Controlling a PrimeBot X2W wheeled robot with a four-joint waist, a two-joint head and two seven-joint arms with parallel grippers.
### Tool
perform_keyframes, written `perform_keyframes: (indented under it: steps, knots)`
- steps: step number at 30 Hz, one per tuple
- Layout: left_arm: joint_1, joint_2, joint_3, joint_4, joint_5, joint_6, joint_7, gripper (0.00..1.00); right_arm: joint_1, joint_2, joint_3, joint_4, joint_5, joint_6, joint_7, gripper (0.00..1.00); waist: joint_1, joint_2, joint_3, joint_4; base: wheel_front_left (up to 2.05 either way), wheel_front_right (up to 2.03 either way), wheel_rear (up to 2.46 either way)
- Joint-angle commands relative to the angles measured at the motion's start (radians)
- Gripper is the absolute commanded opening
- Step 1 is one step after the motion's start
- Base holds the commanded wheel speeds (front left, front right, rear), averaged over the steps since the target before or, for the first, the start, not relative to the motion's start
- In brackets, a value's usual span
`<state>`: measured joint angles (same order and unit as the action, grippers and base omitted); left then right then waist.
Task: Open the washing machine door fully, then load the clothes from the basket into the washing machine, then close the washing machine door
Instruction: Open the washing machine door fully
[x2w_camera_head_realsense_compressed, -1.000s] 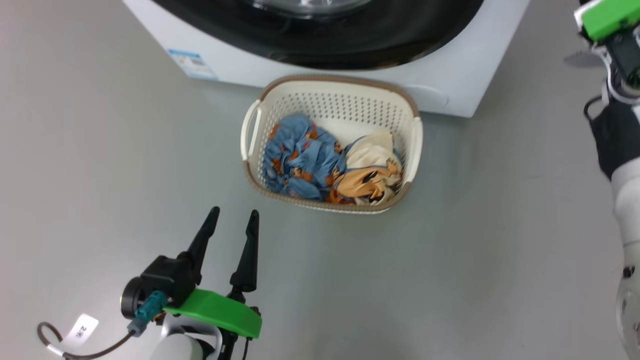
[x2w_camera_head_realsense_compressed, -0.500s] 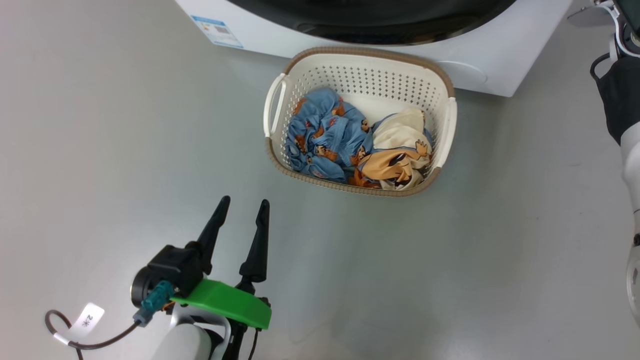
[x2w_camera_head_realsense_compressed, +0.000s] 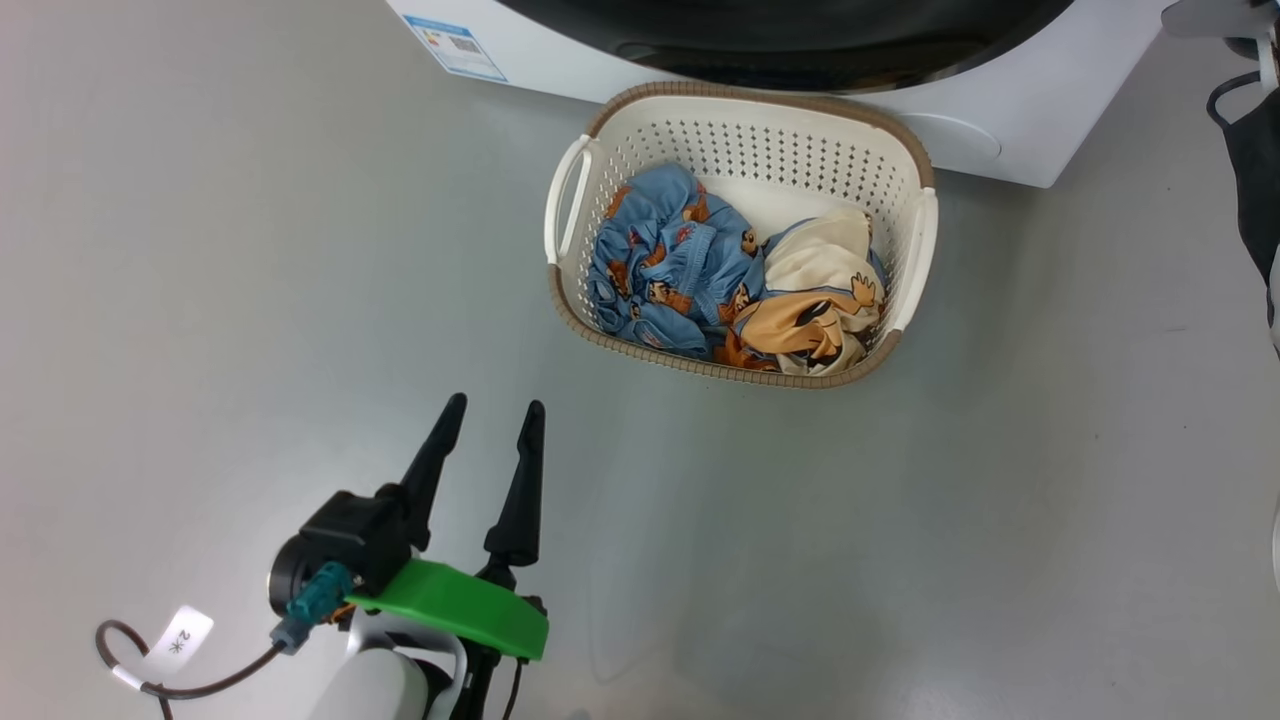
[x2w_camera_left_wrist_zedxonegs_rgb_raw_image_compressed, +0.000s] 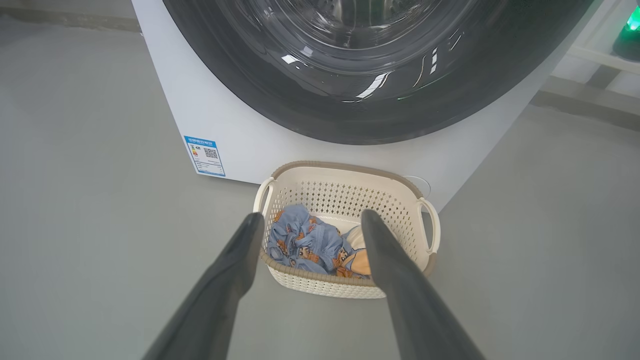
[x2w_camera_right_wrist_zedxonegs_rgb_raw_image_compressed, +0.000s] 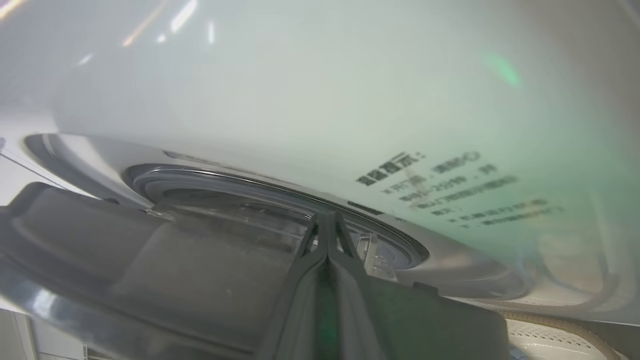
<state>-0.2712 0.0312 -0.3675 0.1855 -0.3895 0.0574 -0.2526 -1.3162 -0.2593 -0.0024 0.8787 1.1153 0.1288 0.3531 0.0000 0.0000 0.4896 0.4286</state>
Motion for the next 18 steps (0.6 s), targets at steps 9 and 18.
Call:
perform_keyframes:
  steps: [9, 18]
  knots:
    - [-0.019, 0.019, 0.028, -0.034, -0.003, 0.012, -0.009, 1.00, -0.036, 0.065, -0.028, 0.040, 0.104, 0.002, 0.122, 0.00, 0.0000, 0.0000, -0.002, -0.008, 0.00, 0.00, 0.00]
    - [-0.019, 0.019, 0.026, -0.036, -0.001, 0.012, -0.009, 1.00, -0.039, 0.066, -0.031, 0.045, 0.131, 0.002, 0.166, 0.00, 0.0000, 0.0000, -0.003, -0.010, 0.00, 0.00, 0.00]
